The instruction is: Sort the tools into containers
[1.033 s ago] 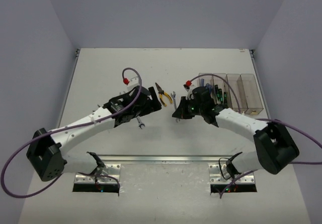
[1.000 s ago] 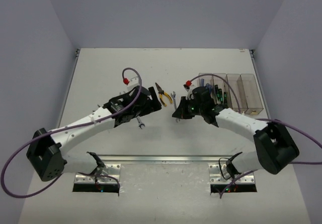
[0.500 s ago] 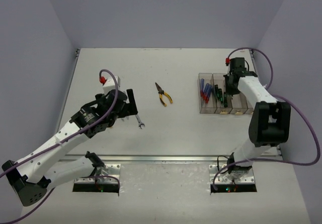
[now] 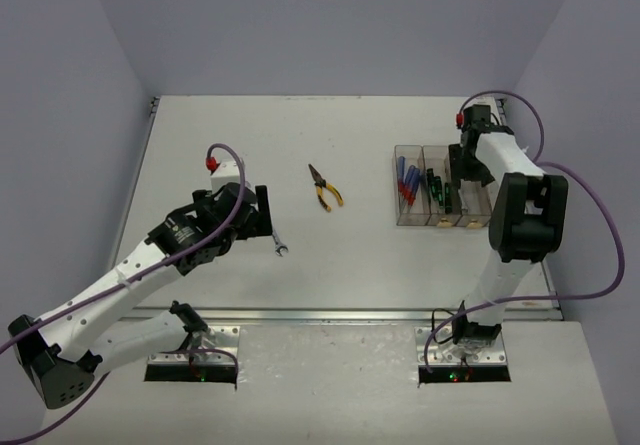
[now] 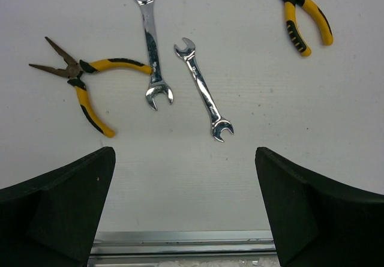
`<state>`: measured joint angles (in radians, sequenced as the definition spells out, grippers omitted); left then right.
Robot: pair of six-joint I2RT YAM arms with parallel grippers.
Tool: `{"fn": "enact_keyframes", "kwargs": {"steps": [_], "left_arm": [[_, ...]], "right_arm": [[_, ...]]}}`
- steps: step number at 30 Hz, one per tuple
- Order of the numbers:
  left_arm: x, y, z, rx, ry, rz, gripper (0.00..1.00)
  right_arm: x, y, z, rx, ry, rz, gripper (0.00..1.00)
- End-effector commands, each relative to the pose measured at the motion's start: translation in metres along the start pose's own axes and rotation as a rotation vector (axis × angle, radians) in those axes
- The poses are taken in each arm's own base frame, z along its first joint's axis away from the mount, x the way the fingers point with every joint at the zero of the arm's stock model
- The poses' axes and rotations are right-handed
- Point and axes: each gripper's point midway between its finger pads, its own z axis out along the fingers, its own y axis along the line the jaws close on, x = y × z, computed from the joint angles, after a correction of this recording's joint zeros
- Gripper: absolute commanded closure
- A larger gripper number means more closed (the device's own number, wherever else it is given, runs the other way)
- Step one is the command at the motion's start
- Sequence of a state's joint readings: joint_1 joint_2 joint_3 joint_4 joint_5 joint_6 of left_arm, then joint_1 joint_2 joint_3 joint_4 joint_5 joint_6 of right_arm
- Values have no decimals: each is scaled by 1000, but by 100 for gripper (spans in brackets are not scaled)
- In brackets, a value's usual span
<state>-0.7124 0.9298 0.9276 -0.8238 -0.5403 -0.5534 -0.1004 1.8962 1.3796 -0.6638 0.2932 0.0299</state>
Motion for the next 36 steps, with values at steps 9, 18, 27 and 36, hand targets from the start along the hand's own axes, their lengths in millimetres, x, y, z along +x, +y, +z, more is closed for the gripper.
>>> {"fn": "enact_keyframes", "kwargs": {"steps": [9,18,27,36], "left_arm": [[25,-25,77,-26,154,-143,0],[36,-30,157,-150,283,-284,20],[68,-37,178,-217,372,-391,21],[98,-32,190,-327,457,-347,56]], "right_arm": [[-49,10,-137,-142,-357,178,19],[-8,112,-195,-789,-536,245,1],[9,121,-201,-850,-454,303,1],[10,121,-209,-868,-475,288,1]]}}
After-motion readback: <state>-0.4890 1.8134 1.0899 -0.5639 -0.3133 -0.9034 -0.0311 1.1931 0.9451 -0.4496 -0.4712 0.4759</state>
